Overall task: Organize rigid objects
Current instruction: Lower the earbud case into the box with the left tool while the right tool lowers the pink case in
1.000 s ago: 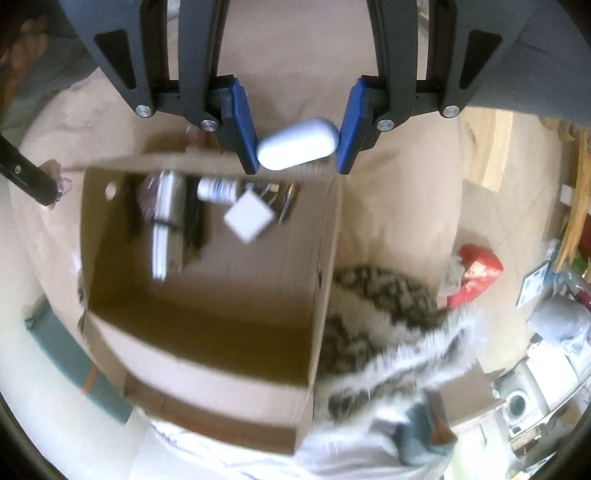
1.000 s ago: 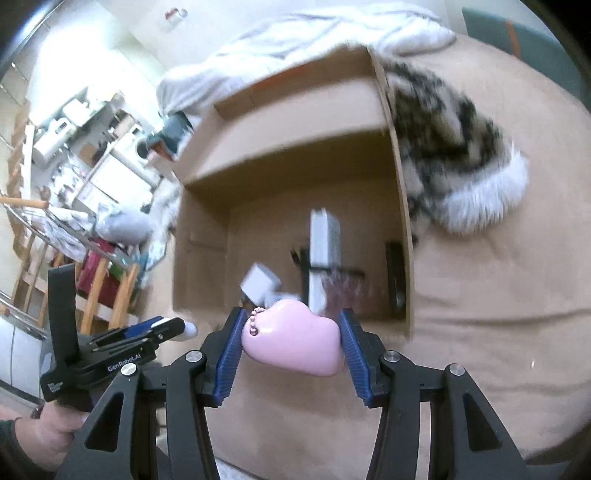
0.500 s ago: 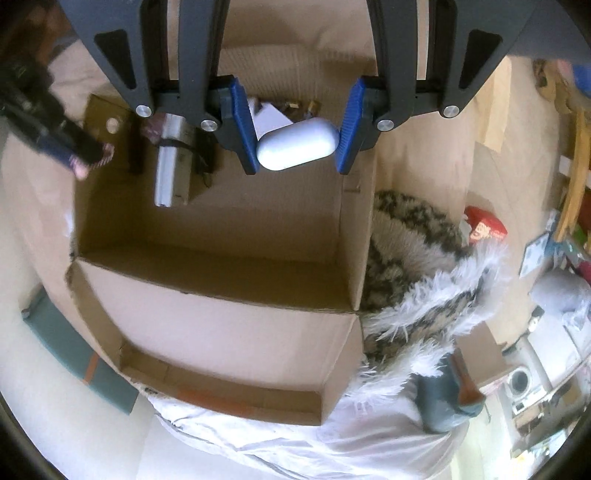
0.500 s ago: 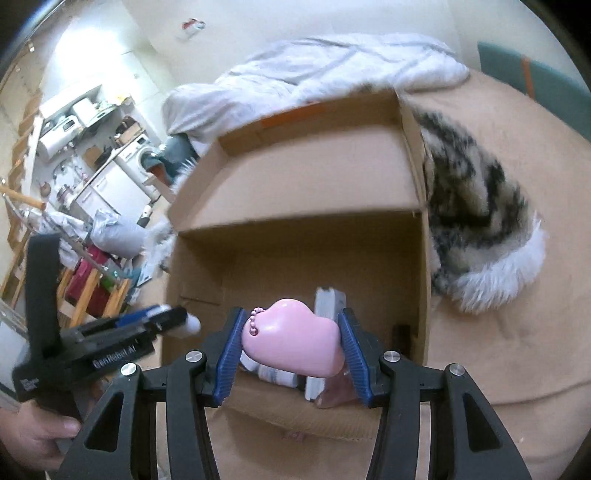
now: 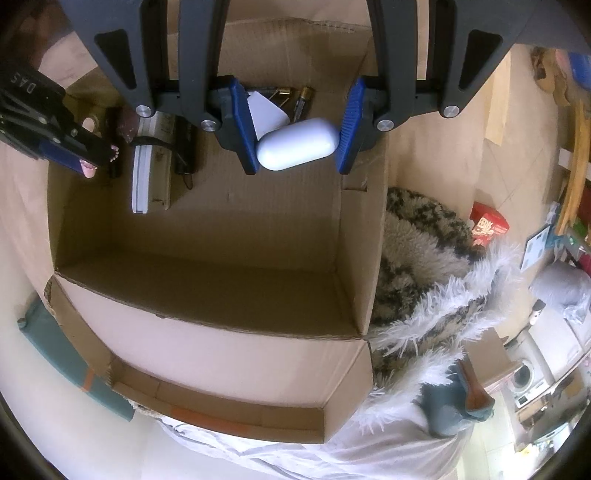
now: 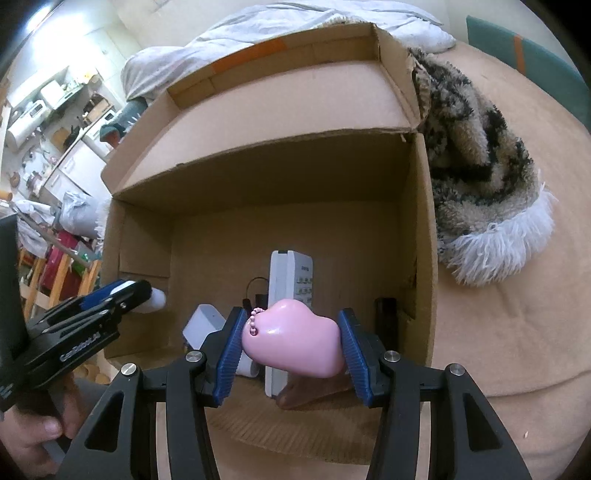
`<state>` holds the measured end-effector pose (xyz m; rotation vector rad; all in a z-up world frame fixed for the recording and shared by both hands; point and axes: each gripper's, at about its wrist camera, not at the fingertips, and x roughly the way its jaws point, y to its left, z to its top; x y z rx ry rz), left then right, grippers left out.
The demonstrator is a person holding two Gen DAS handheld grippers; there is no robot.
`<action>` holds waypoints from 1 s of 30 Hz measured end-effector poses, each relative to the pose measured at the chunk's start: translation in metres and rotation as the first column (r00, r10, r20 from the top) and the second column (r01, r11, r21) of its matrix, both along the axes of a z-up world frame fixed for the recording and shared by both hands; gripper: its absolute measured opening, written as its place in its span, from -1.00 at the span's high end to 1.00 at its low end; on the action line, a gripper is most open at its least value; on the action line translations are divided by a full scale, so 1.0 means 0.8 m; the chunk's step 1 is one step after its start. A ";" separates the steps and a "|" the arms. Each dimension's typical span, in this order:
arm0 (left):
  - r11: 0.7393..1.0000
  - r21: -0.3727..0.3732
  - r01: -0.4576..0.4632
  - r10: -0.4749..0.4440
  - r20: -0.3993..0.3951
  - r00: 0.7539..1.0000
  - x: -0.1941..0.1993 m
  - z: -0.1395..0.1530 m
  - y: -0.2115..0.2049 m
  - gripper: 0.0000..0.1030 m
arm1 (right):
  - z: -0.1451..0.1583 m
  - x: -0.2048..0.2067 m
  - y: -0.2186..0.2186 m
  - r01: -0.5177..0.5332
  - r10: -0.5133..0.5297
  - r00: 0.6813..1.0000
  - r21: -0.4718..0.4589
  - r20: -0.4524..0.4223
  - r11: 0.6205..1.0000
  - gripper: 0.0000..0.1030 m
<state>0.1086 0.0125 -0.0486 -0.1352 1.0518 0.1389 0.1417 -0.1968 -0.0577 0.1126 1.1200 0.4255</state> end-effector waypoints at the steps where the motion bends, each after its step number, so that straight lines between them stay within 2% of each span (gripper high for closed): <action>1: 1.000 -0.002 -0.001 0.001 -0.002 1.000 0.000 0.000 0.000 0.24 | 0.000 0.000 -0.001 0.002 -0.002 1.000 -0.001 -0.001 1.000 -0.04; 10: 0.999 -0.035 0.002 -0.003 -0.013 1.000 0.005 -0.005 0.002 0.24 | 0.000 0.001 0.004 0.011 -0.011 1.000 -0.006 -0.005 1.000 -0.04; 30: 0.999 -0.020 0.026 -0.026 -0.027 0.999 0.004 -0.008 -0.004 0.24 | -0.001 0.003 0.011 -0.001 0.001 1.000 -0.017 0.003 1.000 -0.04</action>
